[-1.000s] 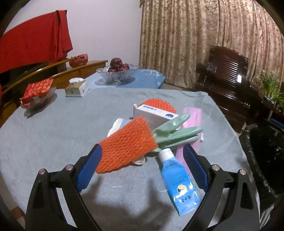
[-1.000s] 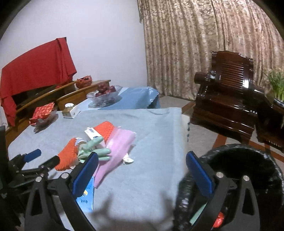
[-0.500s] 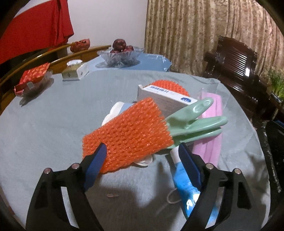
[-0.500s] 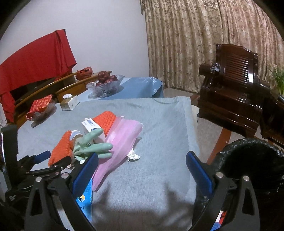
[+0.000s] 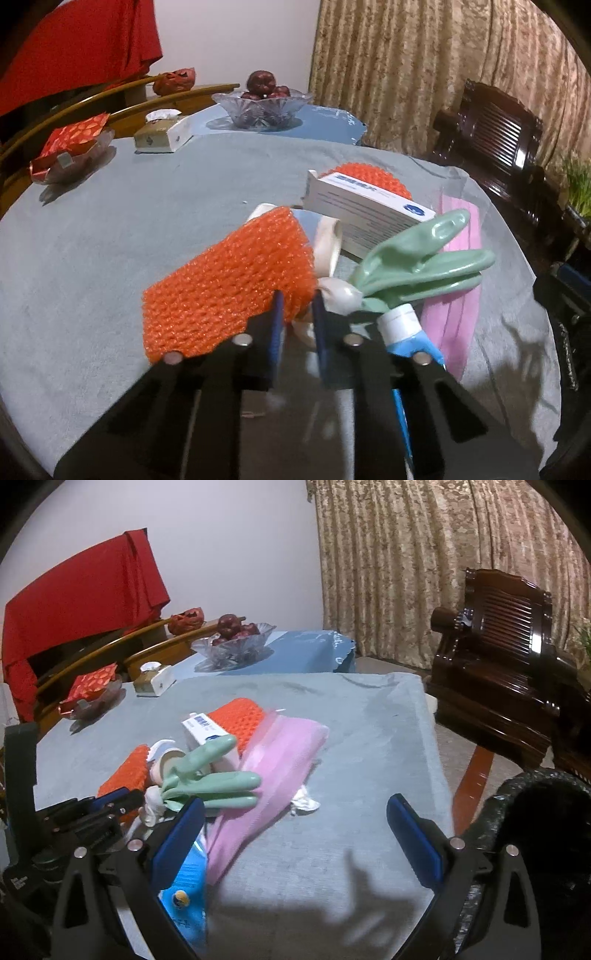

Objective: Collect trash
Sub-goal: 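Grasp the blue-white tube with the right tool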

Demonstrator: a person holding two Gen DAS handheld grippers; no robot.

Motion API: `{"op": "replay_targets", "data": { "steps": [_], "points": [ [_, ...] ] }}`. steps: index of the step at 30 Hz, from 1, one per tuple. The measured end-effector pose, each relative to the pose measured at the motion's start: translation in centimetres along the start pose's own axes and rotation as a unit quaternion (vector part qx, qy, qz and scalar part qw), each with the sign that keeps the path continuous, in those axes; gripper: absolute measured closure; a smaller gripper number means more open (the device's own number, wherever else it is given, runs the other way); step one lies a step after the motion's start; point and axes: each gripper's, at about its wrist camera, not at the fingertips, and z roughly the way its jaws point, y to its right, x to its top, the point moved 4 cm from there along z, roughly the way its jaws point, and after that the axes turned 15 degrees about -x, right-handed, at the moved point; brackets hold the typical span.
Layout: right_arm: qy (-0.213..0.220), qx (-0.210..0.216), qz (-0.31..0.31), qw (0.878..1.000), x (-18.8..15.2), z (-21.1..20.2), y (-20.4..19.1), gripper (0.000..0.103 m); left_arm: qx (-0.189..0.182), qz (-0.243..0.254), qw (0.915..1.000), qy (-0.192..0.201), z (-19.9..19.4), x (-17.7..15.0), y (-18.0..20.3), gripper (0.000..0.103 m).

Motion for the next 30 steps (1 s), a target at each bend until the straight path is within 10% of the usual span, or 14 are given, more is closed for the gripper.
{"op": "replay_targets", "data": {
  "steps": [13, 20, 30],
  "points": [
    [-0.024, 0.031, -0.028, 0.999, -1.5, 0.5, -4.2, 0.014, -0.004, -0.023, 0.9997, 0.002, -2.6, -0.9, -2.0, 0.097],
    [-0.046, 0.06, -0.055, 0.996, -2.6, 0.8, -6.8, 0.046, -0.015, -0.024, 0.9994, -0.019, -3.3, -3.1, -2.1, 0.096],
    [-0.087, 0.077, -0.067, 0.991, -4.3, 2.5, -8.1, 0.054, -0.006, -0.019, 0.9995, -0.025, -3.3, -3.5, -3.1, 0.067]
  ]
}}
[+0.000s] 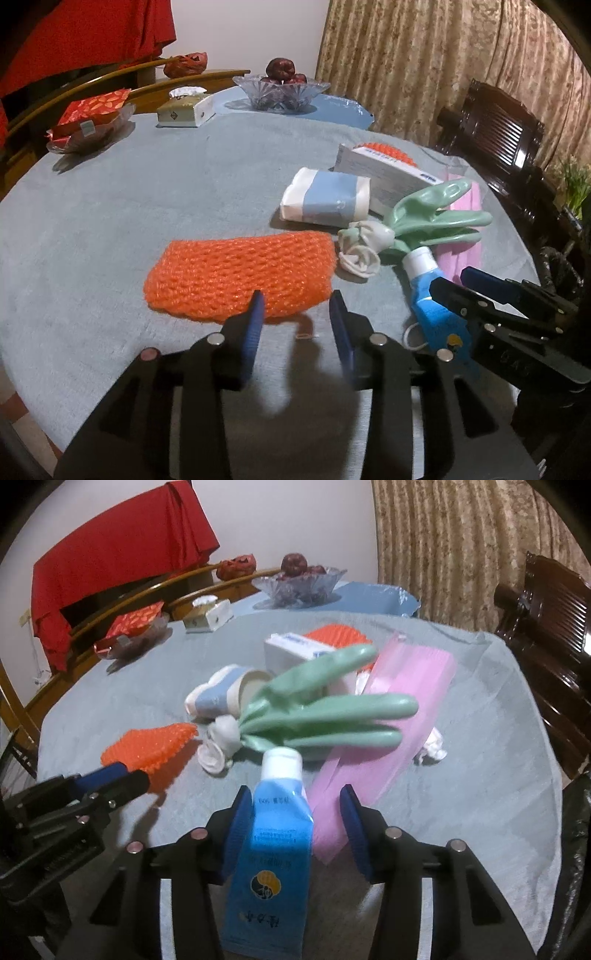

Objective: Collect trash
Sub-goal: 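Grasp the blue-white tube with the right tool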

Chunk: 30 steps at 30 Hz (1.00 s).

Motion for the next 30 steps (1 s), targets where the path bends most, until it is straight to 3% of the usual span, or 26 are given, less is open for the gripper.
{"op": "replay_targets", "data": {
  "steps": [4, 8, 13, 19, 21, 22, 24, 26, 30],
  "points": [
    [-0.018, 0.008, 0.005, 1.0, -0.2, 0.6, 0.2, 0.056, 0.003, -0.012, 0.9999, -0.011, 0.9, -0.2, -0.9, 0.066],
    [-0.026, 0.023, -0.009, 0.999, -0.4, 0.7, -0.3, 0.073, 0.005, -0.013, 0.9997, -0.017, 1.5, -0.3, -1.1, 0.063],
    [-0.024, 0.028, -0.01, 0.999, -0.6, 0.1, -0.4, 0.076, 0.013, -0.012, 0.9997, -0.015, 1.6, -0.3, -1.0, 0.063],
    [-0.036, 0.033, -0.004, 0.999, -0.5, 0.9, -0.5, 0.074, 0.016, -0.018, 0.9996, -0.012, 1.7, -0.3, -1.4, 0.075],
    [-0.036, 0.036, -0.009, 0.999, -0.4, 1.0, -0.8, 0.074, 0.02, -0.022, 0.9995, -0.014, 1.8, -0.4, -1.6, 0.091],
    [-0.034, 0.035, -0.011, 0.999, -0.4, 0.9, -0.9, 0.075, 0.02, -0.026, 0.9994, -0.015, 1.8, -0.3, -1.9, 0.093],
    [-0.023, 0.041, -0.011, 0.999, -0.2, 0.5, -1.0, 0.086, 0.02, -0.031, 0.9992, -0.013, 1.7, -0.3, -2.1, 0.102],
    [-0.017, 0.053, -0.013, 0.998, 0.0, -0.2, -1.2, 0.096, 0.019, -0.03, 0.9993, -0.013, 1.5, -0.2, -2.2, 0.103],
    [-0.008, 0.057, -0.009, 0.998, 0.1, -1.6, -0.6, 0.099, 0.017, -0.025, 0.9995, -0.007, 0.8, 0.0, -1.8, 0.103]
  ]
}}
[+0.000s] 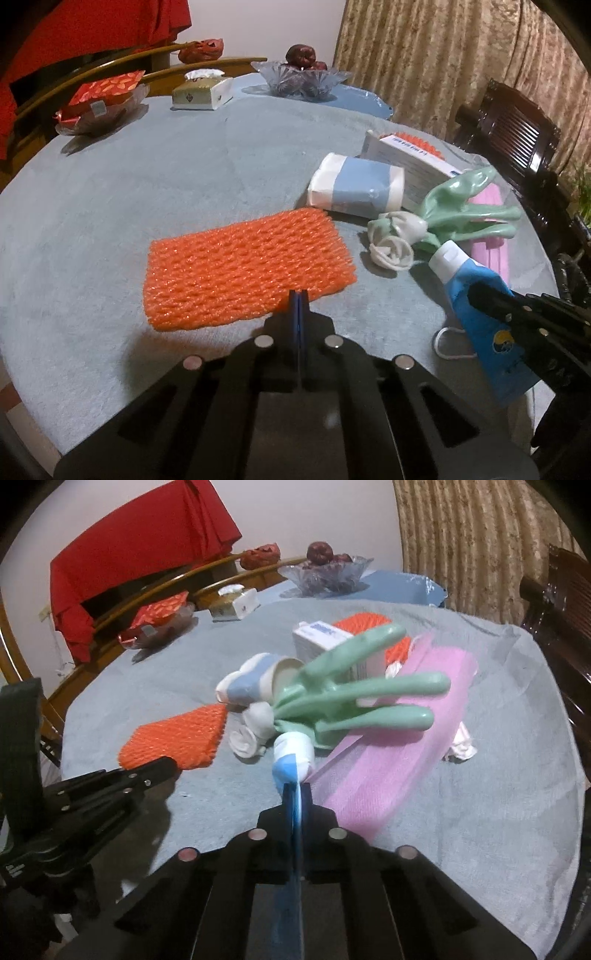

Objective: Collect trash
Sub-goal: 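Grasp the blue-white tube with the right tool, then grasp the orange foam sleeve with the left tool while the right grasps the pink mask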

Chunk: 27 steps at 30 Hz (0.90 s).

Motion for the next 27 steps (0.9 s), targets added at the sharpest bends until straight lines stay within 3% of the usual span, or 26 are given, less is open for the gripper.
{"op": "replay_targets", "data": {
  "steps": [7, 9, 10, 12, 15, 20, 27],
  "points": [
    [0.003, -0.024, 0.014, 1.0, -0.1, -1.9, 2.0, 0.099, -0.001, 0.029, 0.9996, 0.001, -1.0, -0.2, 1.5, 0.103],
    [0.0, -0.034, 0.006, 0.999, -0.4, -1.7, 2.0, 0.099, 0.002, 0.03, 0.9995, -0.004, -0.7, -0.4, 1.6, 0.097],
    [-0.004, -0.036, 0.002, 0.999, -0.5, -1.5, 1.9, 0.099, 0.005, 0.03, 0.9995, -0.006, -0.6, -0.5, 1.5, 0.092],
    [-0.009, -0.034, -0.003, 0.999, -0.9, -1.0, 1.4, 0.099, 0.011, 0.032, 0.9994, -0.006, -0.5, -0.6, 1.3, 0.062],
    [-0.012, -0.027, -0.008, 1.0, -1.3, -0.9, 0.8, 0.096, 0.021, 0.047, 0.9986, -0.009, -0.4, -0.6, 1.0, 0.051],
    [-0.021, -0.026, -0.014, 0.999, -2.0, -0.4, 0.4, 0.089, 0.029, 0.056, 0.9978, -0.024, 0.7, -0.4, 0.1, 0.044],
    [-0.029, -0.027, -0.007, 0.999, -2.6, -0.5, 1.0, 0.087, 0.03, 0.059, 0.9975, -0.025, 1.2, -0.2, -0.2, 0.044]
  ]
}}
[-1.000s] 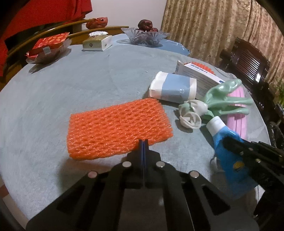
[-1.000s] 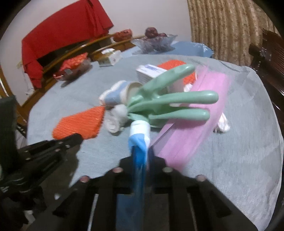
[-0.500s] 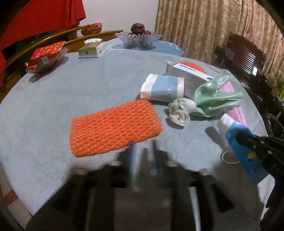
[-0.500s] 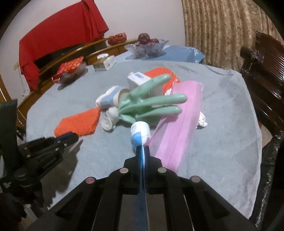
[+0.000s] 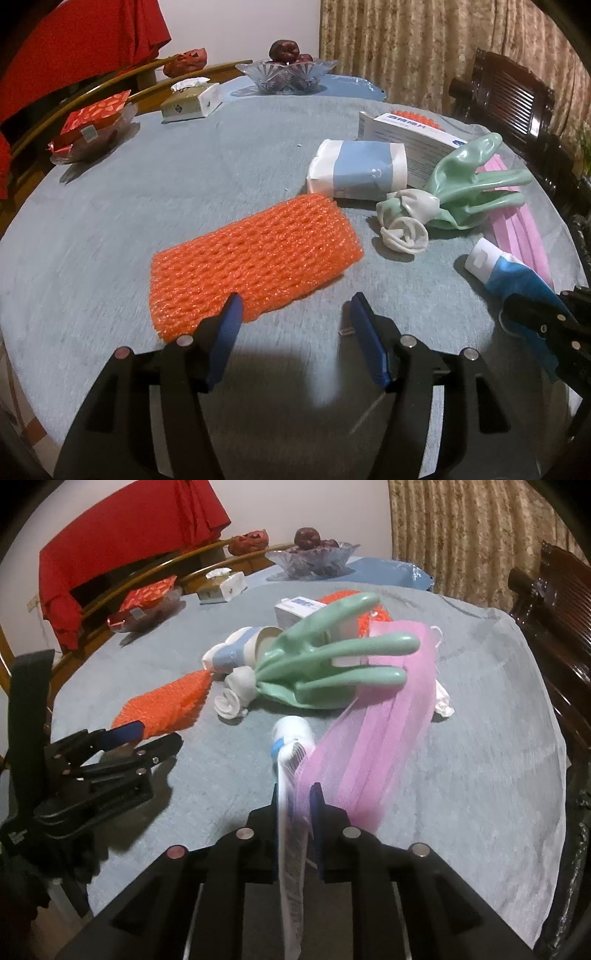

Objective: Collect trash
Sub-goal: 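Grasp the orange foam sleeve with the left tool while the right grasps the pink mask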

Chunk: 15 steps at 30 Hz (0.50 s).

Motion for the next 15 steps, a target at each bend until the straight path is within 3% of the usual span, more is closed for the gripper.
{"op": "replay_targets", "data": {
  "steps": [2, 5, 7, 9, 12, 15],
  "points": [
    [0.005, 0.008, 0.003, 1.0, -0.1, -0.5, 0.1, 0.084, 0.005, 0.001, 1.0, -0.001, 0.1, 0.0, 0.0, 0.048],
    [0.023, 0.031, 0.021, 0.999, -0.1, -1.8, 0.6, 0.069, 0.018, -0.005, 0.9998, 0.001, 0.0, 0.0, -0.2, 0.062],
    [0.035, 0.03, 0.031, 0.998, 0.3, -2.6, 1.1, 0.067, 0.016, -0.021, 0.9996, 0.006, -0.2, 0.1, -1.0, 0.072],
    [0.044, 0.018, 0.039, 0.998, 0.8, -3.1, 1.9, 0.067, 0.016, -0.031, 0.9993, 0.01, -0.4, 0.2, -1.6, 0.084],
    [0.053, -0.006, 0.06, 0.997, 1.6, -3.3, 3.4, 0.067, 0.016, -0.035, 0.9992, 0.01, -0.4, 0.3, -1.9, 0.091],
    [0.035, -0.041, 0.054, 0.997, 1.9, -1.9, 4.2, 0.067, 0.015, -0.035, 0.9992, 0.011, -0.5, 0.4, -1.8, 0.099]
  ]
}}
